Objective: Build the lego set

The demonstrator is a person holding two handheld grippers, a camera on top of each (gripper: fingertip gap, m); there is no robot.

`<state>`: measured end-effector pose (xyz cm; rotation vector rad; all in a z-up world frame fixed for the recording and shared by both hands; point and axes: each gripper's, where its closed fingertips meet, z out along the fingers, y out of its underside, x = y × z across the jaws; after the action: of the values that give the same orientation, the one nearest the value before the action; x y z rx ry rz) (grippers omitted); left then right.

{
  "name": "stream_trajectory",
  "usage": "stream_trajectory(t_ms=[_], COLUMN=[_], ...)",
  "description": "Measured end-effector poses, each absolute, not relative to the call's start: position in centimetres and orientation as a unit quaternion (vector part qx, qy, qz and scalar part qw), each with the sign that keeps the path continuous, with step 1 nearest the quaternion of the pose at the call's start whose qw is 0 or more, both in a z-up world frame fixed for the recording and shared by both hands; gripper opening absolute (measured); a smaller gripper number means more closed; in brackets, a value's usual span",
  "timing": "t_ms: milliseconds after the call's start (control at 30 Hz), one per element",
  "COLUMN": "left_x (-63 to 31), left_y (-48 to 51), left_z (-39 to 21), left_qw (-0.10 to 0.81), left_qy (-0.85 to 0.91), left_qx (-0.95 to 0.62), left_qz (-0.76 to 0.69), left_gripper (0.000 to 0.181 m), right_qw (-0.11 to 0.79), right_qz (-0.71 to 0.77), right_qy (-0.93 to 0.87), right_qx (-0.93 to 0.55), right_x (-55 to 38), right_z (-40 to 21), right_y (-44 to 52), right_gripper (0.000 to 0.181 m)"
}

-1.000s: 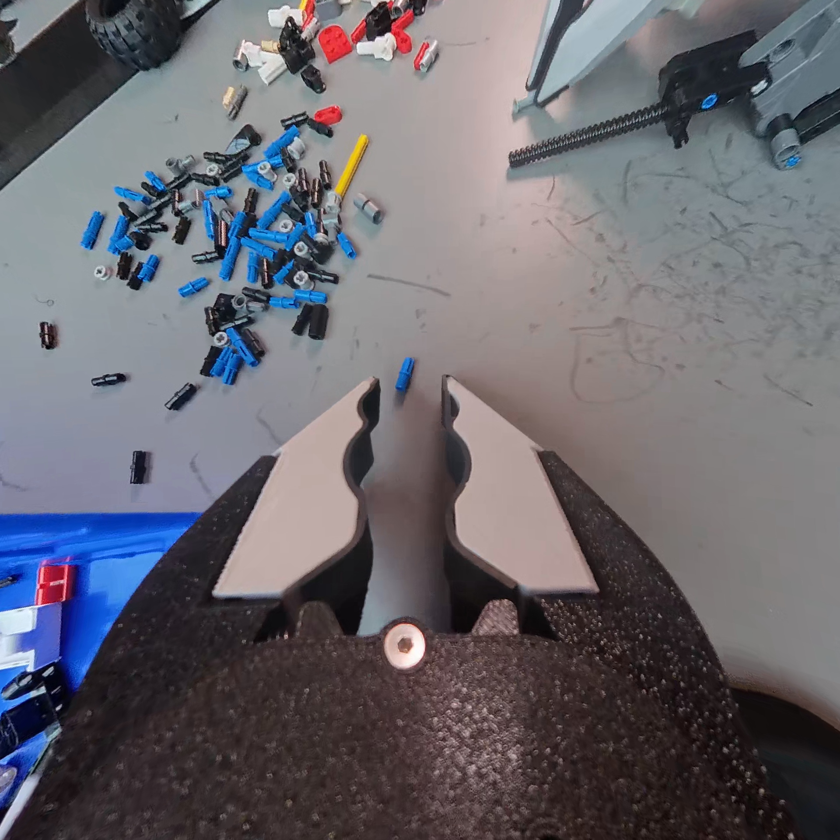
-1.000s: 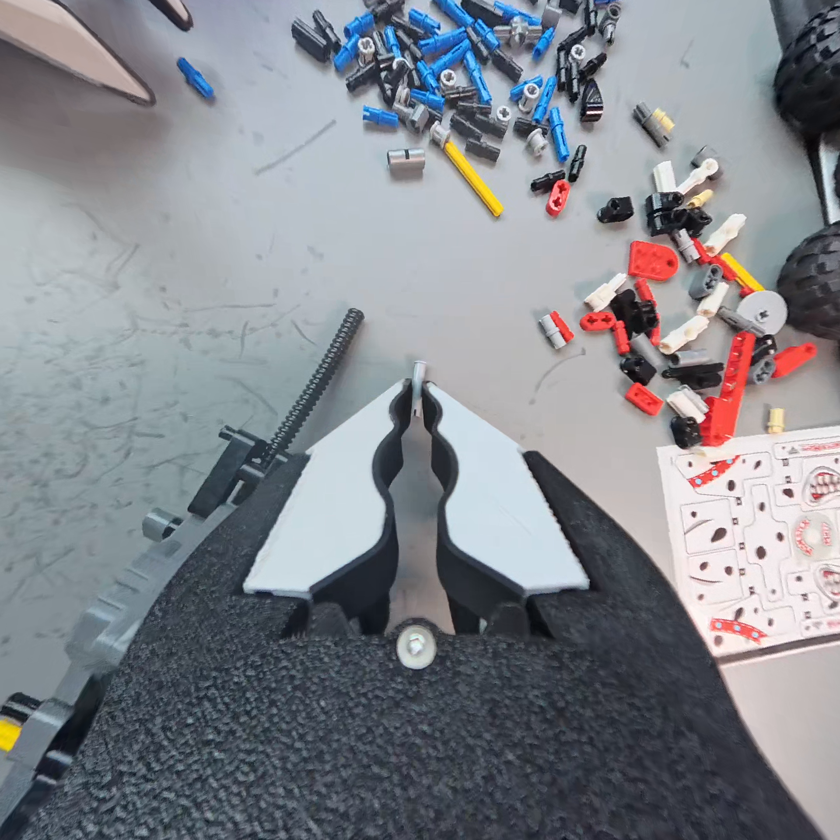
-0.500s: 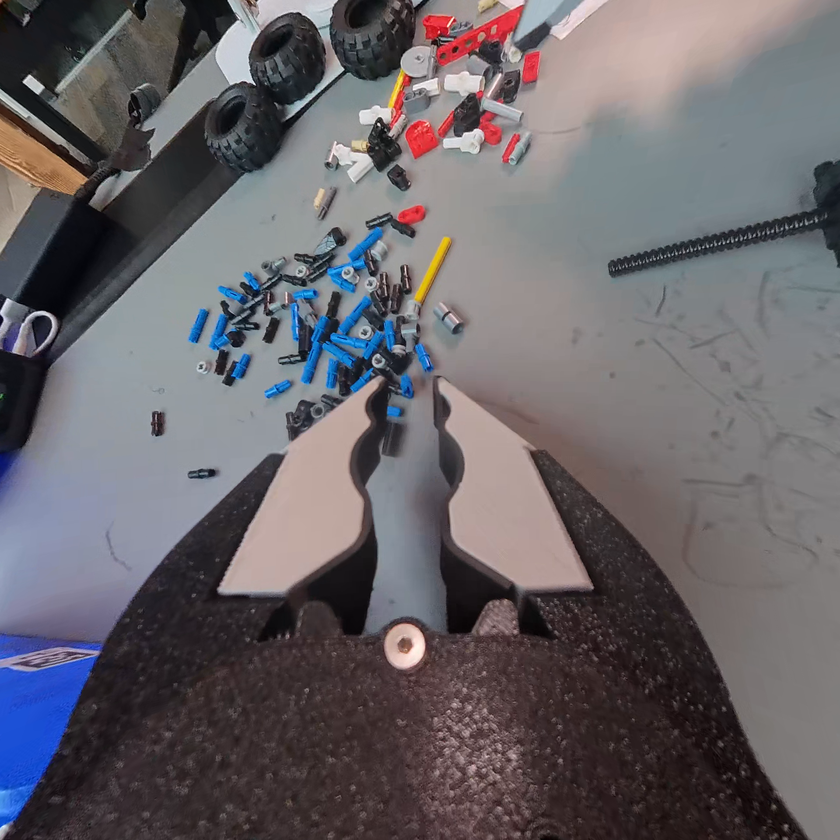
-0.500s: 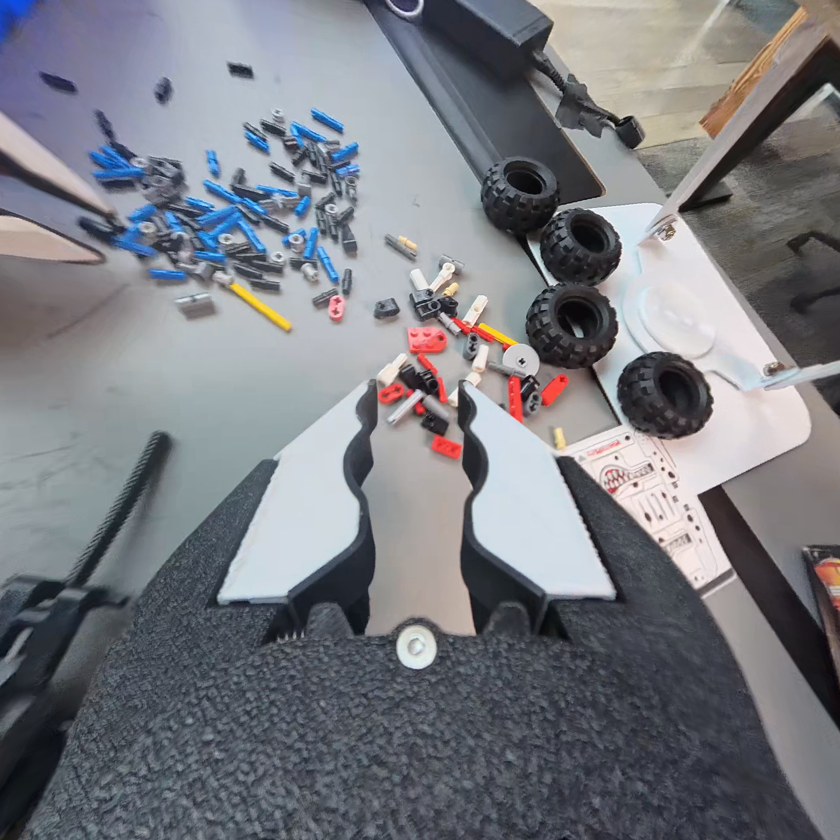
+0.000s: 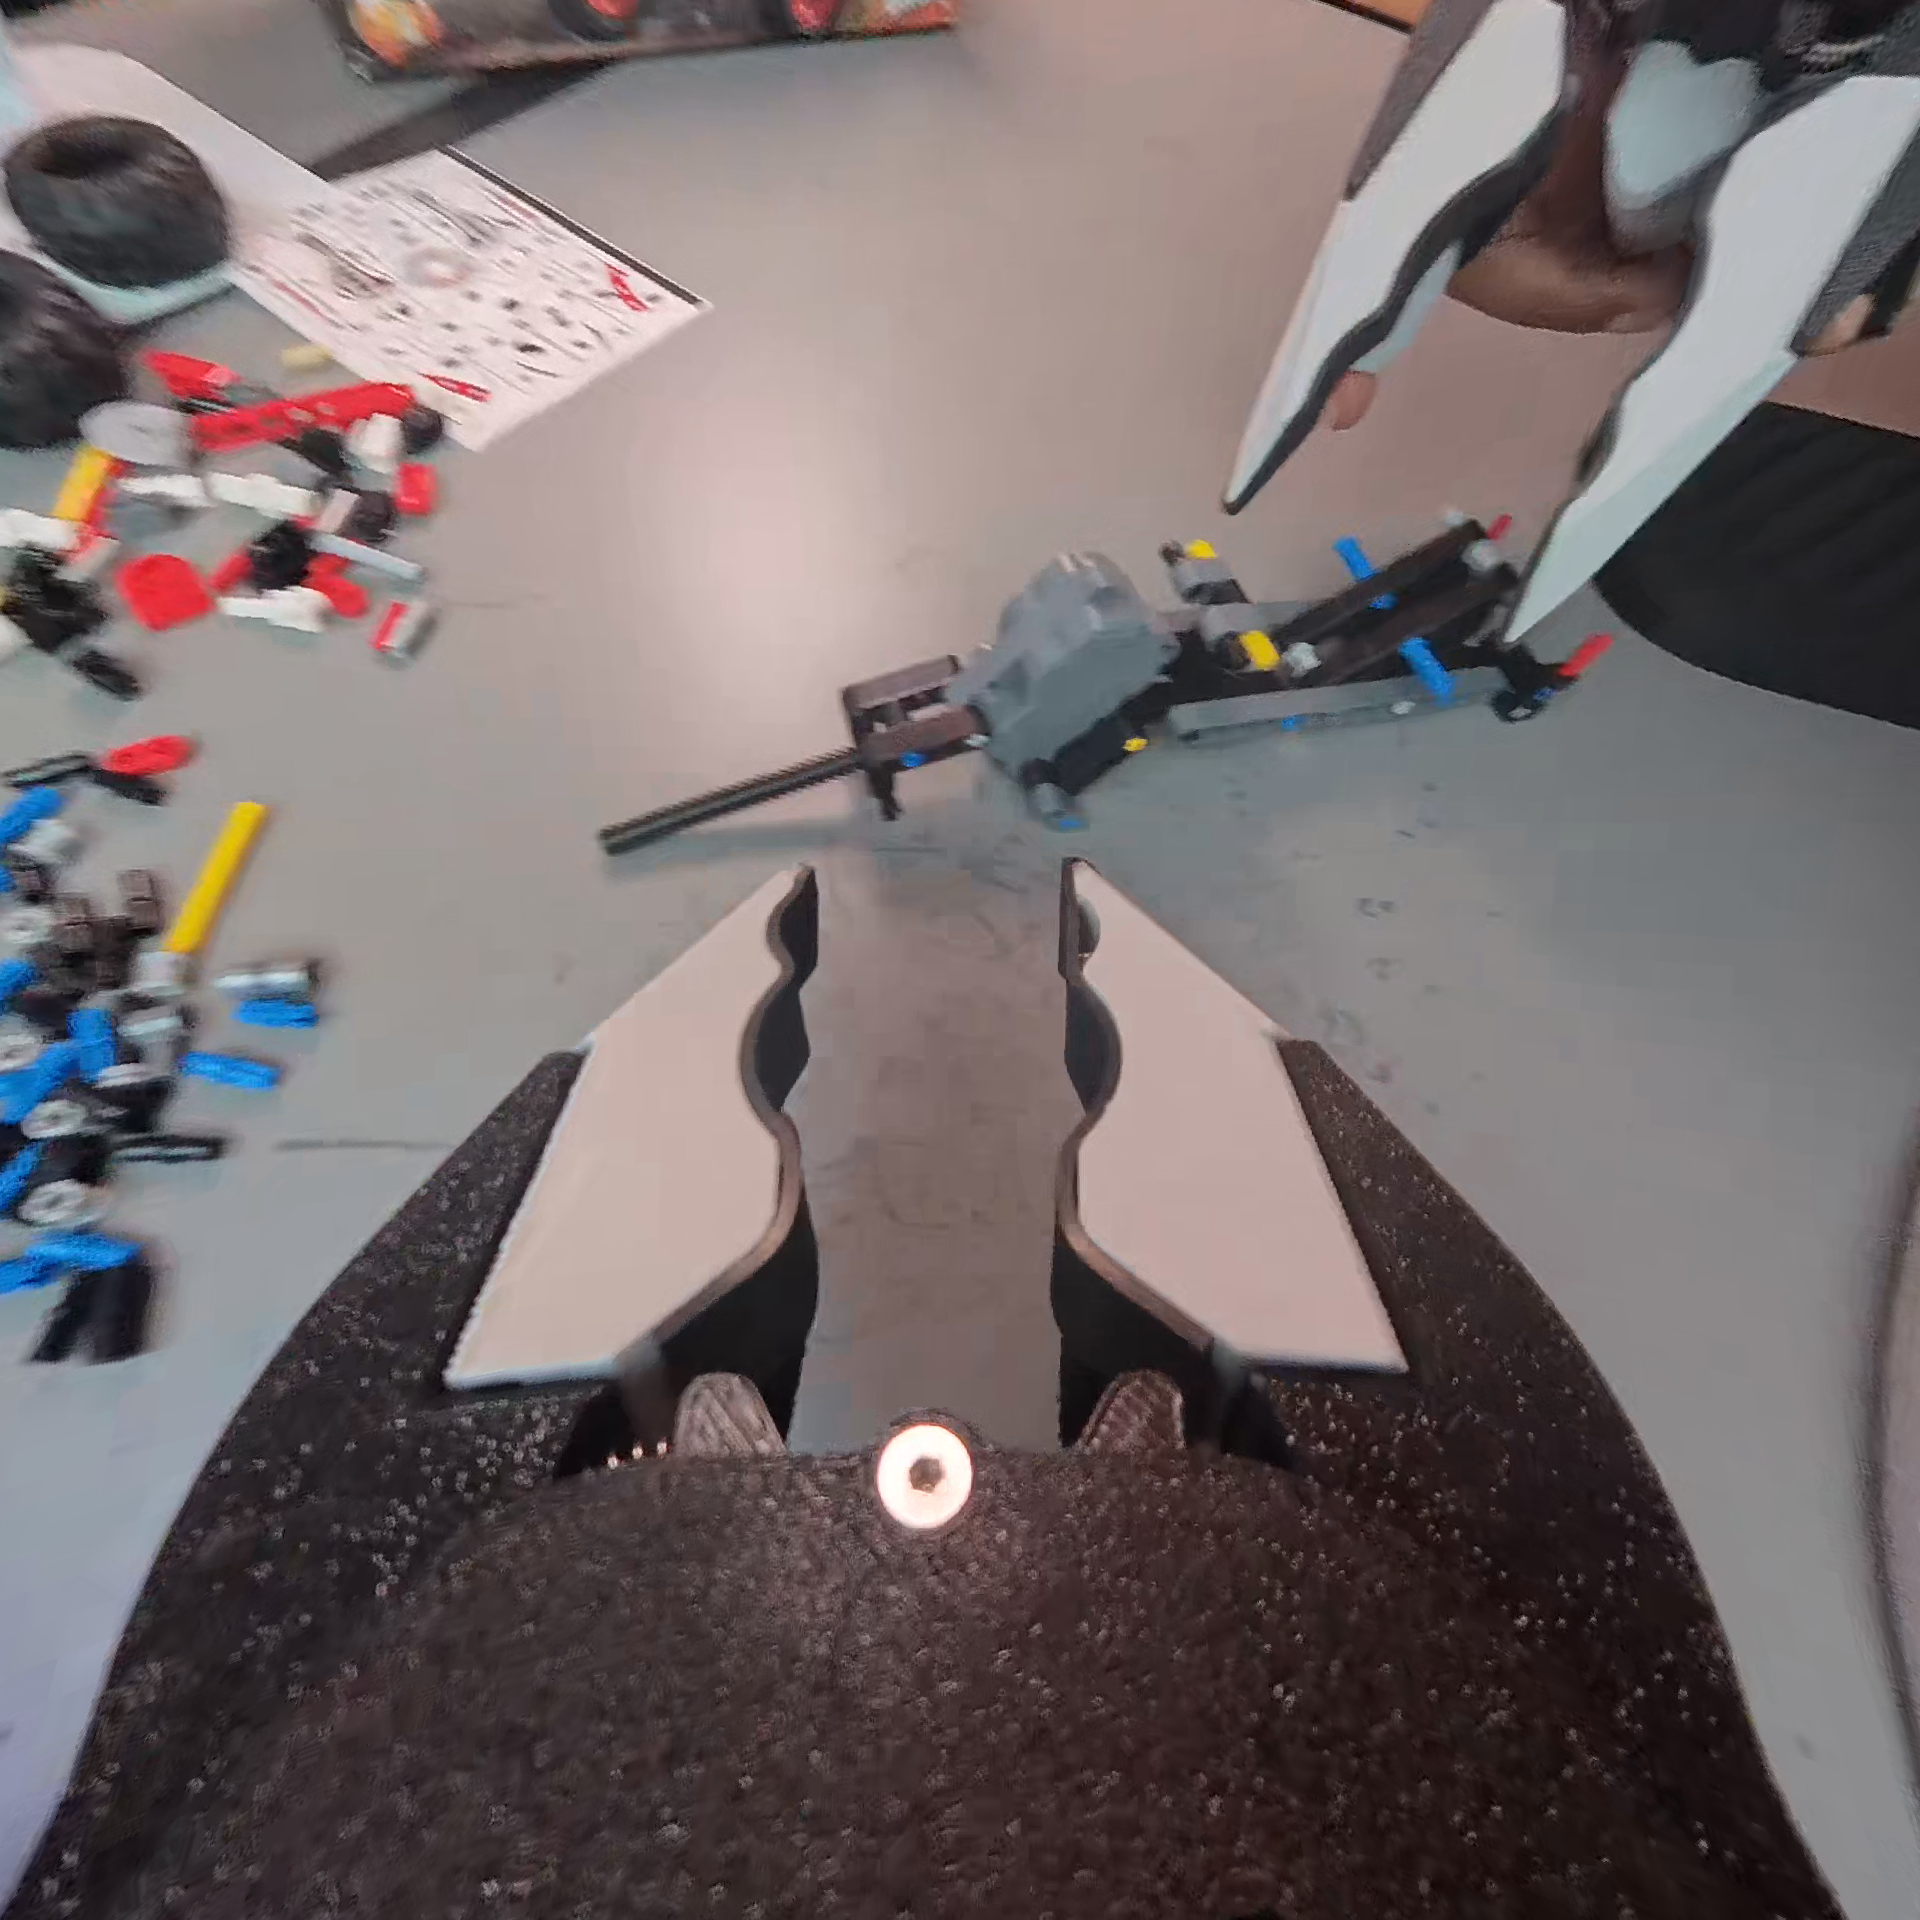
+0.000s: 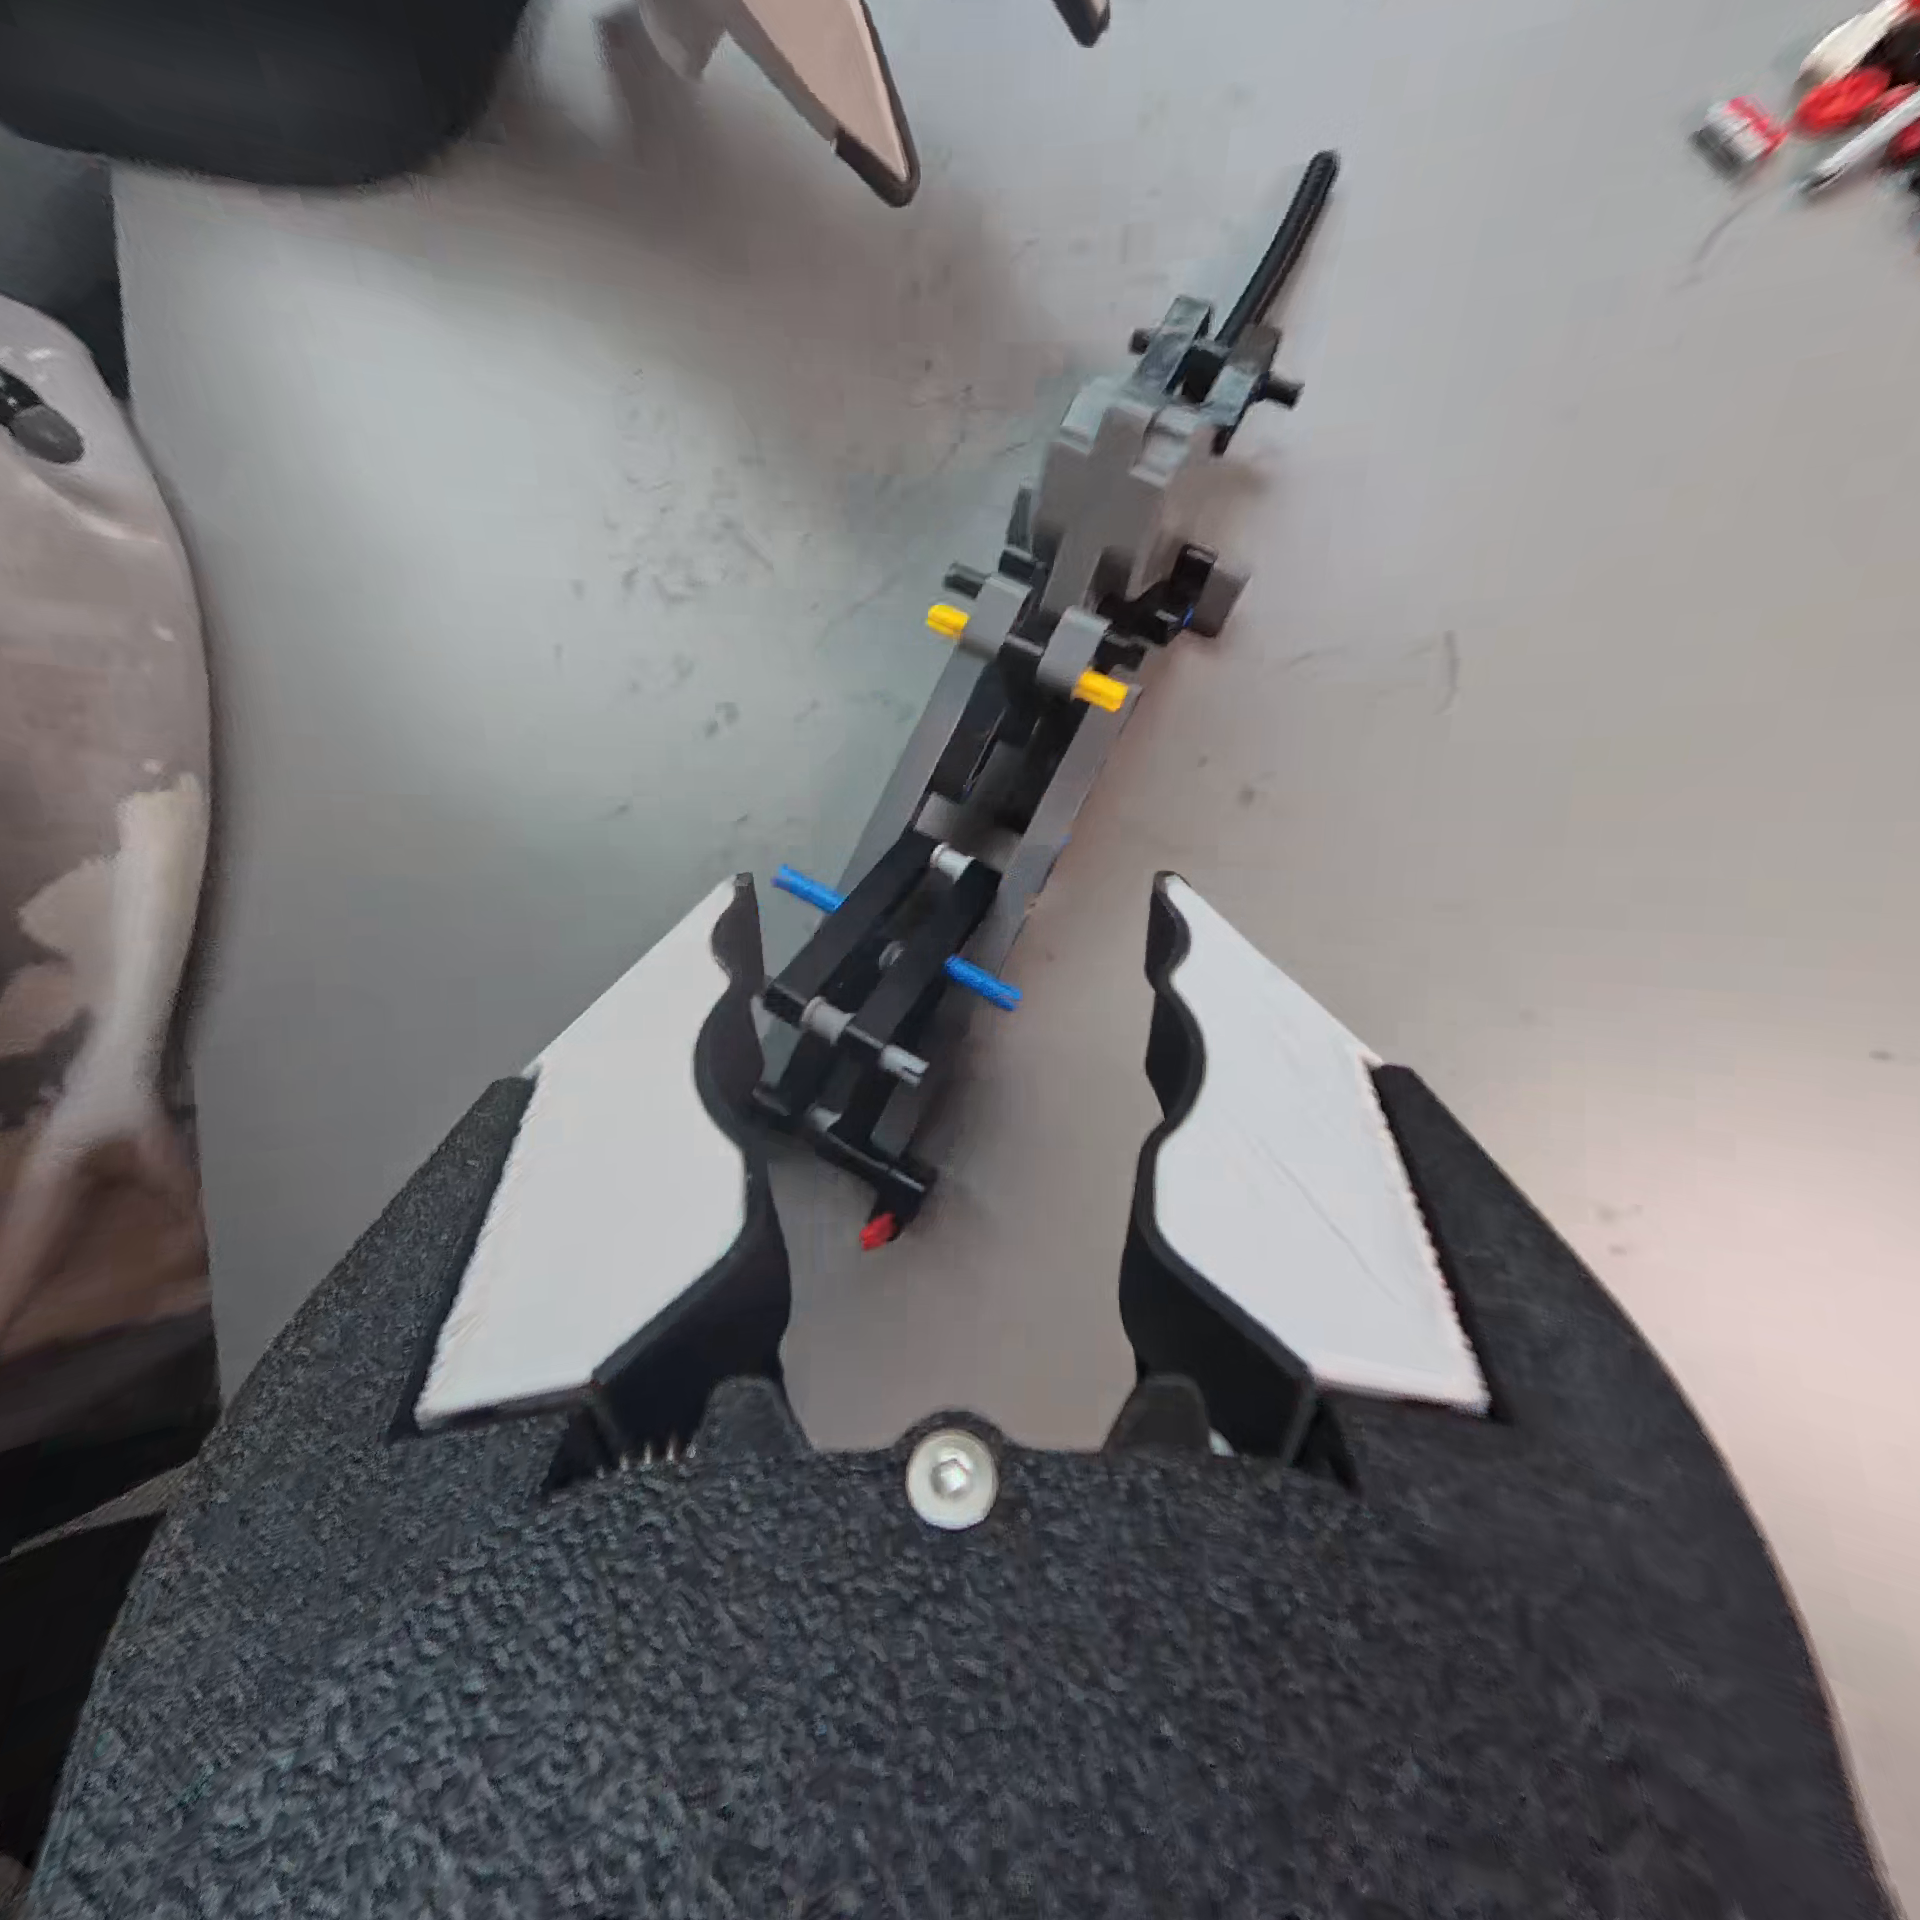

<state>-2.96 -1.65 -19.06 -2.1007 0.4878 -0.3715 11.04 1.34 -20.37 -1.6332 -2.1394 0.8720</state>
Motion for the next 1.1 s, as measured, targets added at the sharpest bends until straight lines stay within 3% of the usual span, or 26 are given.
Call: stream_trajectory(t_ms=[133, 300, 533, 700, 767, 867, 1000, 1100], left_x=[2.5, 4.8, 6.2, 4.8, 4.5, 4.8, 6.0, 6.5], left_y=[-3.7, -3.6, -2.8, -0.4, 0.7, 1.9, 2.1, 1.5], left_z=[-20.3, -20.8, -20.1, -19.4, -19.5, -20.9, -21.2, -21.4], left_qw=[0.397, 0.381, 0.386, 0.398, 0.382, 0.347, 0.32, 0.3], left_qy=[0.222, 0.236, 0.239, 0.273, 0.258, 0.26, 0.347, 0.424], left_qx=[-0.855, -0.856, -0.846, -0.835, -0.84, -0.847, -0.822, -0.793], left_qz=[-0.248, -0.258, -0.28, -0.264, -0.288, -0.307, -0.318, -0.32], left_gripper=[0.058, 0.073, 0.084, 0.056, 0.06, 0.06, 0.047, 0.045], right_qw=[0.111, 0.119, 0.123, 0.136, 0.152, 0.162, 0.165, 0.235], right_qz=[0.271, 0.253, 0.317, 0.354, 0.379, 0.371, 0.397, 0.391], right_qy=[-0.783, -0.765, -0.772, -0.753, -0.743, -0.749, -0.775, -0.779], right_qx=[-0.549, -0.581, -0.537, -0.537, -0.53, -0.525, -0.463, -0.43], right_x=[13.0, 12.6, 10.3, 9.1, 9.2, 9.8, 10.1, 9.7], right_z=[-21.9, -22.1, -22.0, -21.0, -19.6, -18.8, -17.7, -14.8], right_y=[-1.0, -3.0, -10.1, -9.2, -8.2, -7.5, -9.1, -6.4], right_gripper=[0.078, 0.056, 0.065, 0.065, 0.056, 0.056, 0.057, 0.05])
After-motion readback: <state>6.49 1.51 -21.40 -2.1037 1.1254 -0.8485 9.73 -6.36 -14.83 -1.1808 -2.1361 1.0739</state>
